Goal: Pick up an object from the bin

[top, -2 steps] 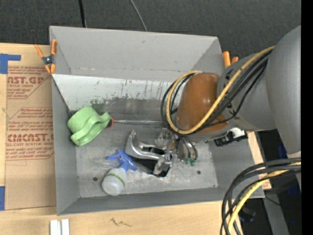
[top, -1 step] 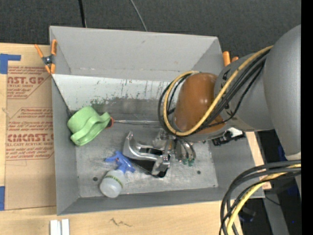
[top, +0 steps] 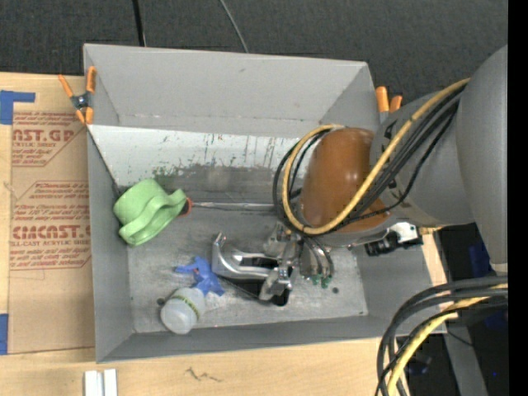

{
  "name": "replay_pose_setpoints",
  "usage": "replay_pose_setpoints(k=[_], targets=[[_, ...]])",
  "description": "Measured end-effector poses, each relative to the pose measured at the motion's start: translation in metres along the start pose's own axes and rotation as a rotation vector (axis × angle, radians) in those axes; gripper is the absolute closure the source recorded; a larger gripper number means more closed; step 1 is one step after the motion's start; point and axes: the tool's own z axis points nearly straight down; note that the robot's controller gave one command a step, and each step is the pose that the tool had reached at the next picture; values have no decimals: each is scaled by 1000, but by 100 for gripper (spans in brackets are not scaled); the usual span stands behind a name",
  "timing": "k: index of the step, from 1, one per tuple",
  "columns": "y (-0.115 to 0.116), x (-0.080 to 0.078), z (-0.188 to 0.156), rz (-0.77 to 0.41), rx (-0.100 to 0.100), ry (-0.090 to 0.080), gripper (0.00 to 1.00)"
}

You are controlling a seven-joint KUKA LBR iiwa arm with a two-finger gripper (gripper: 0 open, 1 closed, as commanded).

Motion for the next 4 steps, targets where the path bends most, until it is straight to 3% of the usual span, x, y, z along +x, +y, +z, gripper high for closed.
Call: replay_pose_setpoints(k=[2,3,4], targets=[[-4,4,-8,-24,1,1,100],[2,-4,-32,-9,1,2,100],[-7,1,-36,-28,0,-3,100]])
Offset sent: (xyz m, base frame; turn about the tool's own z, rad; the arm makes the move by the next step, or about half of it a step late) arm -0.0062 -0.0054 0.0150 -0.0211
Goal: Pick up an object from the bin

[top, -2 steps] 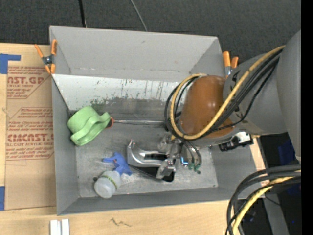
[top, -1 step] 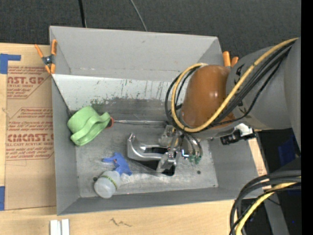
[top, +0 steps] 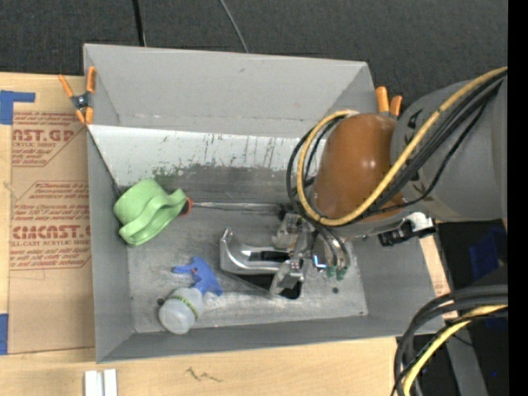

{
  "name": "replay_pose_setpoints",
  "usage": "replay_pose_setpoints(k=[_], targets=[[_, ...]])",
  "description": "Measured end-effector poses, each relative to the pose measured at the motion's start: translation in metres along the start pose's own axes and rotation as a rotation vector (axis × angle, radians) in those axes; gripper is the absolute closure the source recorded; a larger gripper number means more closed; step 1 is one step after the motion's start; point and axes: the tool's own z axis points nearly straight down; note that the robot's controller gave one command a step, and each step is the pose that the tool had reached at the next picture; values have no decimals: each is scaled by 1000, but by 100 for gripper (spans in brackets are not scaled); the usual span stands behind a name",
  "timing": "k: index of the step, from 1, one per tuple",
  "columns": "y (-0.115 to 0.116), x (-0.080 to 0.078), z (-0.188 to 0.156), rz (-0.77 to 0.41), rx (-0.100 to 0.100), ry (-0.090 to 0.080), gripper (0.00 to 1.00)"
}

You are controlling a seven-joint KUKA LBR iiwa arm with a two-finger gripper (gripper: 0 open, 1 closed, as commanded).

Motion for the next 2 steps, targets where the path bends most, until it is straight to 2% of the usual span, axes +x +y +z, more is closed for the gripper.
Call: replay_pose_setpoints(k=[1,2], targets=[[9,-2,-23,18,1,7,100],[14,-10,-86,-44,2,6,100]])
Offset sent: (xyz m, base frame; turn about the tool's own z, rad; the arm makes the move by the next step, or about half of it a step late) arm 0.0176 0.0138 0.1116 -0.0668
